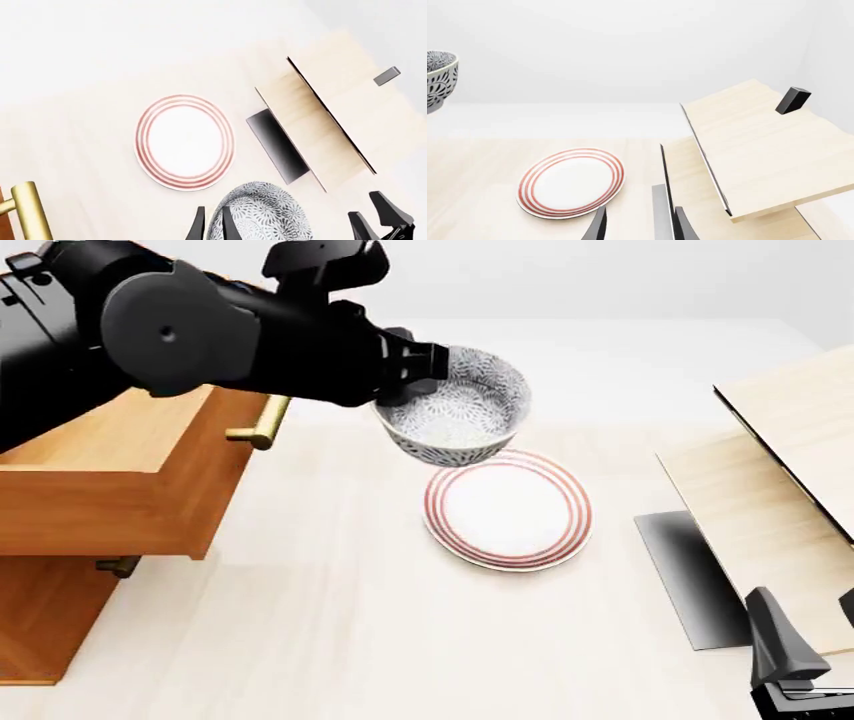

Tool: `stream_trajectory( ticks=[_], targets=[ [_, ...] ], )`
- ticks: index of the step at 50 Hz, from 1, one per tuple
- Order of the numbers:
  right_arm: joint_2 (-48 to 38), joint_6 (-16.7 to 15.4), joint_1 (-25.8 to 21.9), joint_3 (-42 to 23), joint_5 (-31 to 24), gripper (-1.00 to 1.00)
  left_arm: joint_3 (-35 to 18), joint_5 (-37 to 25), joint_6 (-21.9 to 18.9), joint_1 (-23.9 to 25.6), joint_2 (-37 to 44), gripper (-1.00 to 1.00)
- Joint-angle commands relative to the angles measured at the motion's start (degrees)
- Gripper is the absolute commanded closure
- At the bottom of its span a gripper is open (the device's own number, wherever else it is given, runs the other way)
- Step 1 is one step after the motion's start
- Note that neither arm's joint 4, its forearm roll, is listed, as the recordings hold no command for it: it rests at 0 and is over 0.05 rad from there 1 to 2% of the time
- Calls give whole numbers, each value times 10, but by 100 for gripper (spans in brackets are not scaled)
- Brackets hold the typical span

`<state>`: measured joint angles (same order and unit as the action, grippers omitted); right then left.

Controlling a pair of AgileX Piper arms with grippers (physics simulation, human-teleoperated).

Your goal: Open the top drawer of the cabinet and put the bowl in it.

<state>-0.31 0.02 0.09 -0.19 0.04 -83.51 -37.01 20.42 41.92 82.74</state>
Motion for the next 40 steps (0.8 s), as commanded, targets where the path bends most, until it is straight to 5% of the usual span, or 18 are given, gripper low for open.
stream_trajectory(
  ticks=[1,19,40],
  targets=[
    [0,0,0,0,0,-100,-81,-49,-6,-25,13,100],
    [0,0,0,0,0,-100,-176,-102,-10,-58,44,100],
    [0,0,0,0,0,-100,-214,-139,-13,-131,32,100]
  ],
)
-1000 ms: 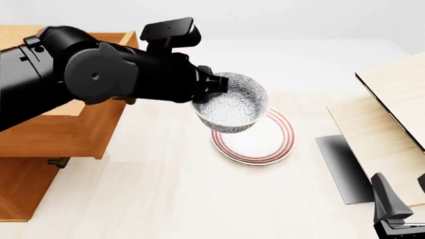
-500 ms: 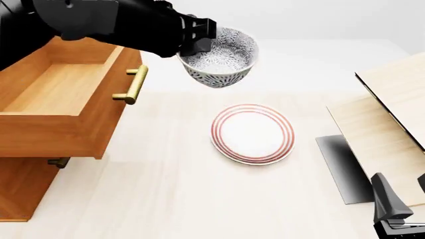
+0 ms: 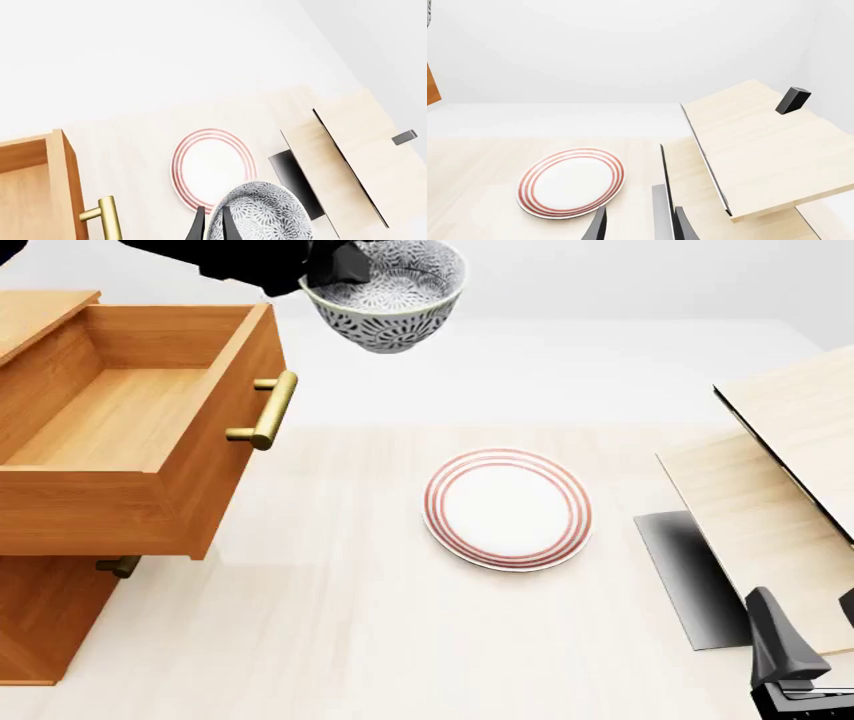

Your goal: Open the top drawer of the cabinet and put the bowl in it.

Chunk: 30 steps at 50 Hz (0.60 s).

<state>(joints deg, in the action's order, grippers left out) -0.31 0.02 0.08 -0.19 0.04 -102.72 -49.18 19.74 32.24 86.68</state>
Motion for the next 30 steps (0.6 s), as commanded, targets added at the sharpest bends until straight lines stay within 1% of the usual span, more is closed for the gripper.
stream_trajectory(
  ticks=[1,6,9,18,30],
  targets=[
    [0,0,0,0,0,-100,-24,-18,-6,-36,-7,100],
    [0,0,0,0,0,-100,-28,-23,-9,-56,-12,100],
    [0,0,0,0,0,-100,-26,-21,-8,-60,-13,100],
    [0,0,0,0,0,-100,10,-4,-2,-100,-31,100],
    [0,0,0,0,0,-100,13,-5,1,-143,-42,100]
  ],
)
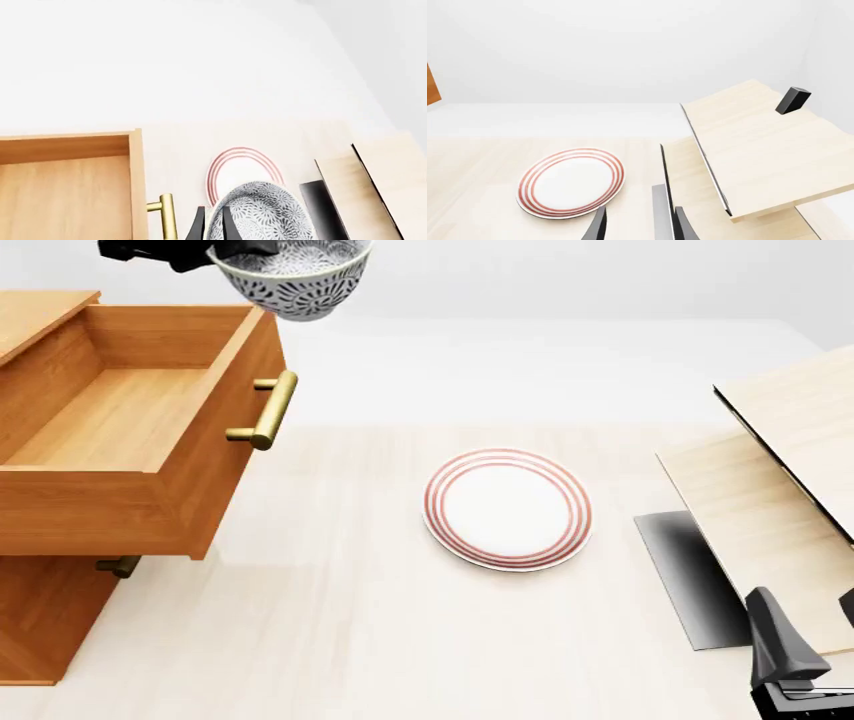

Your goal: Open the top drawer of the cabinet and put the bowl in it.

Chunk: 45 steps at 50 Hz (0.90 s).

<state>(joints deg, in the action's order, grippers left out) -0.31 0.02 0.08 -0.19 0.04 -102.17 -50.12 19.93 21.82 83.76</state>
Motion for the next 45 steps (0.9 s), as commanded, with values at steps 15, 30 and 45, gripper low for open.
stream_trajectory(
  ticks=[15,30,45],
  targets=[
    [0,0,0,0,0,-100,56,18,4,-101,-43,100],
    [0,0,0,0,0,-100,96,20,11,-165,-85,100],
    [0,0,0,0,0,-100,126,33,5,-222,-103,100]
  ],
)
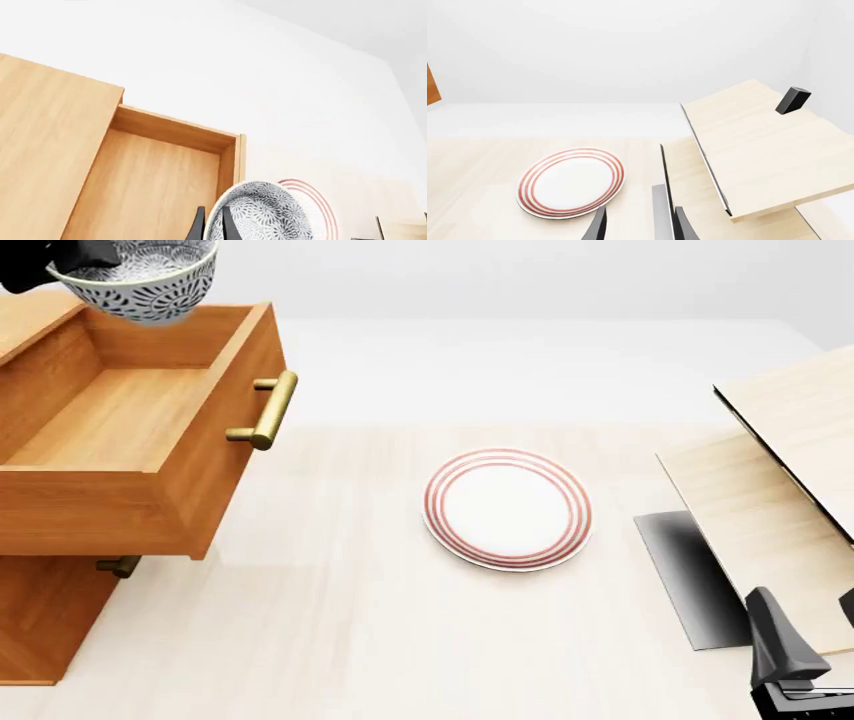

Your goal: Open the top drawer of the cabinet and put the bowl in it.

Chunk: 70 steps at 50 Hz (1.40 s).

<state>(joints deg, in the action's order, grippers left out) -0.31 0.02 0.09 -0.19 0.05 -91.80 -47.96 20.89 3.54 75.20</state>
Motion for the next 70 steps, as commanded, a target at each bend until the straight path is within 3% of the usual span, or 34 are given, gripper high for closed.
stream_trajectory(
  ticks=[1,21,43,70],
  targets=[
    [0,0,0,0,0,-100,25,13,-2,-39,-18,100],
    [0,0,0,0,0,-100,81,47,7,-93,-33,100],
    [0,0,0,0,0,-100,111,101,17,-135,3,100],
    [0,0,0,0,0,-100,126,149,17,-127,62,100]
  ],
)
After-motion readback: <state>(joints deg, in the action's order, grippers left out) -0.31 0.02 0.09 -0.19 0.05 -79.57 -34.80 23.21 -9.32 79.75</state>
